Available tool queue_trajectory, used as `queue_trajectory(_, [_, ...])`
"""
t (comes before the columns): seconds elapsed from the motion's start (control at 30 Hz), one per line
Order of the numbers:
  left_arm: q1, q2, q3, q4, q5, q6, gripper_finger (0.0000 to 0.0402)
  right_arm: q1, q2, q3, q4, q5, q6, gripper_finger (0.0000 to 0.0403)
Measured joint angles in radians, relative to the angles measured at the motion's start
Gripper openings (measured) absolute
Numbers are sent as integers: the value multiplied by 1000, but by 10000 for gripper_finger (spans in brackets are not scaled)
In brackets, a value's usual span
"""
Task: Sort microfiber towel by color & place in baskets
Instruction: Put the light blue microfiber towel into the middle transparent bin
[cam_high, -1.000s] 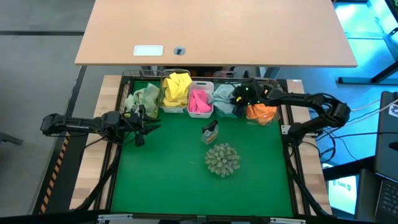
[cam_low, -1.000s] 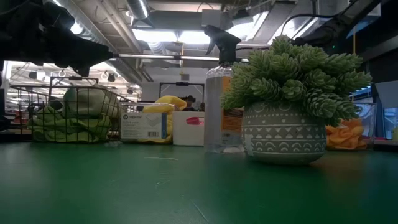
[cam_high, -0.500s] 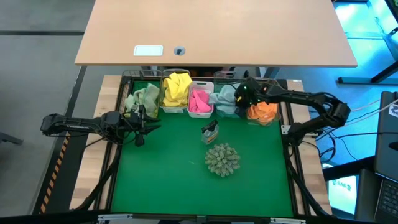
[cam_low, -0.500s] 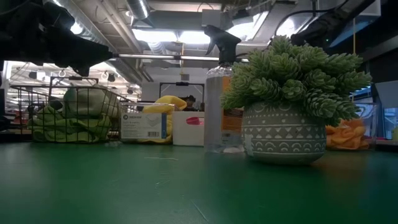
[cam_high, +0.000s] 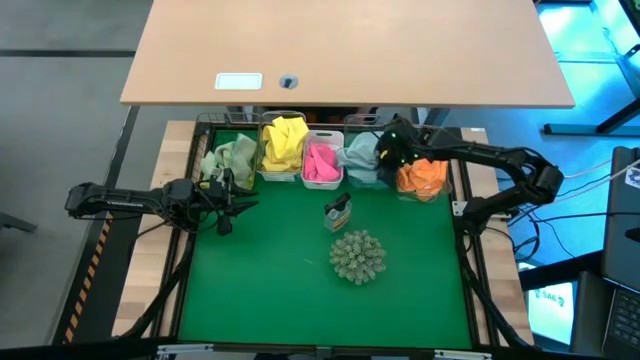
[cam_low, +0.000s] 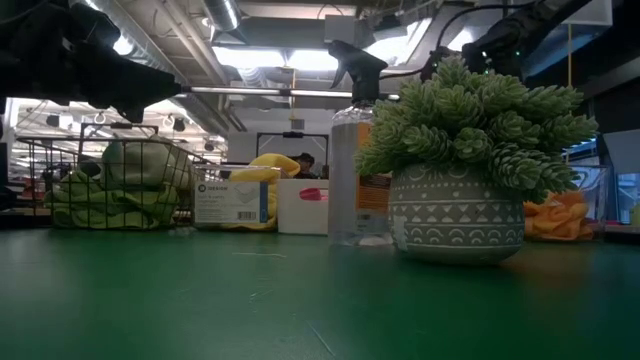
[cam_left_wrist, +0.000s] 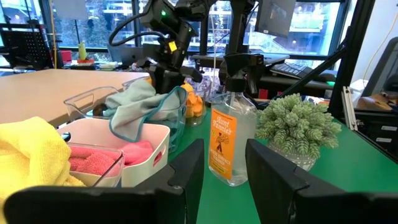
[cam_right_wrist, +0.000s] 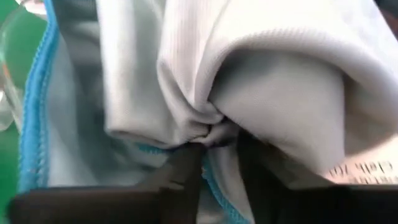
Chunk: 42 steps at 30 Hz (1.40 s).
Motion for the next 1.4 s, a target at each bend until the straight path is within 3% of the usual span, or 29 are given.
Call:
queue_trajectory(0.2, [0,0,0,0,0,0,112,0,0,127,-223,2,-10,167])
queue_trajectory(0.43, [0,0,0,0,0,0,112,0,0,312,-356,2,-12,189])
queue_trajectory(0.6, [0,0,0,0,0,0,112,0,0,344,-217,-52,-31,188])
queue_trajectory(0.87, [0,0,0,0,0,0,112,2,12,277,3,-217,-110,188])
queue_trajectory(1.17, [0,0,0,0,0,0,112,63,135,243,104,-208,-174,188])
queue_trajectory(1.4, [0,0,0,0,0,0,112,136,214,243,163,-63,-267,188])
